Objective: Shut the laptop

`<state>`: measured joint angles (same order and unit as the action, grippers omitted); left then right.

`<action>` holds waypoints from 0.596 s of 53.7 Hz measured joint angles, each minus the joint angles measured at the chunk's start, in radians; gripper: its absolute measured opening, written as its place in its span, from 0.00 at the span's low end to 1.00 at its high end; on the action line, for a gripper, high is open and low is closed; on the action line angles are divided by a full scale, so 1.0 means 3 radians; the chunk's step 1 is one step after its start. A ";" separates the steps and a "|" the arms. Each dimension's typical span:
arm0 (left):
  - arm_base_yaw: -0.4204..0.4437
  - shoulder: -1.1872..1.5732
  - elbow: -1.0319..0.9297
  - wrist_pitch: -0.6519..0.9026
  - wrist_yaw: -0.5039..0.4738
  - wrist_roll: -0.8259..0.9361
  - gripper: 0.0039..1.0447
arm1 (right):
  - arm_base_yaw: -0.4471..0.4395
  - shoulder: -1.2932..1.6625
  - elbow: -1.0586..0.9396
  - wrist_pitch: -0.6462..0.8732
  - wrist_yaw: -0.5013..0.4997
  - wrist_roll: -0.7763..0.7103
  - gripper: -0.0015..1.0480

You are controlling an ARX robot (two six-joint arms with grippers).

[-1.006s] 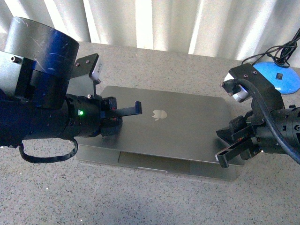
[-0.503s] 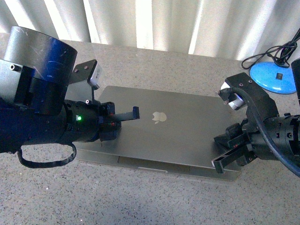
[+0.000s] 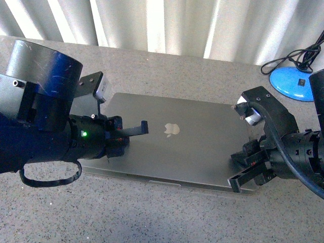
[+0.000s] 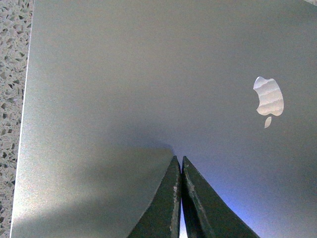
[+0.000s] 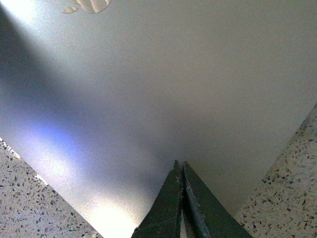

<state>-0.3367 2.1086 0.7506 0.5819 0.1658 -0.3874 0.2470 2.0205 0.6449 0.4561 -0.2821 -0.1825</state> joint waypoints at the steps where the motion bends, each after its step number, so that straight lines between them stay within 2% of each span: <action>1: 0.0000 0.0003 -0.0001 0.0001 0.0004 -0.0001 0.03 | 0.0000 0.0005 0.0000 -0.0005 0.0000 0.0003 0.01; 25: 0.0079 0.0066 -0.0039 0.0067 0.0041 -0.0025 0.03 | 0.0038 0.0159 0.0116 -0.0045 0.0051 0.0013 0.01; 32: 0.0149 0.0042 -0.0108 0.0161 -0.0111 -0.0031 0.03 | 0.0057 0.0134 0.0052 0.0156 0.0155 -0.0038 0.01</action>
<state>-0.2920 2.1212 0.7181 0.6304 0.1326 -0.3965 0.2642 2.0605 0.6605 0.5030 -0.2356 -0.1940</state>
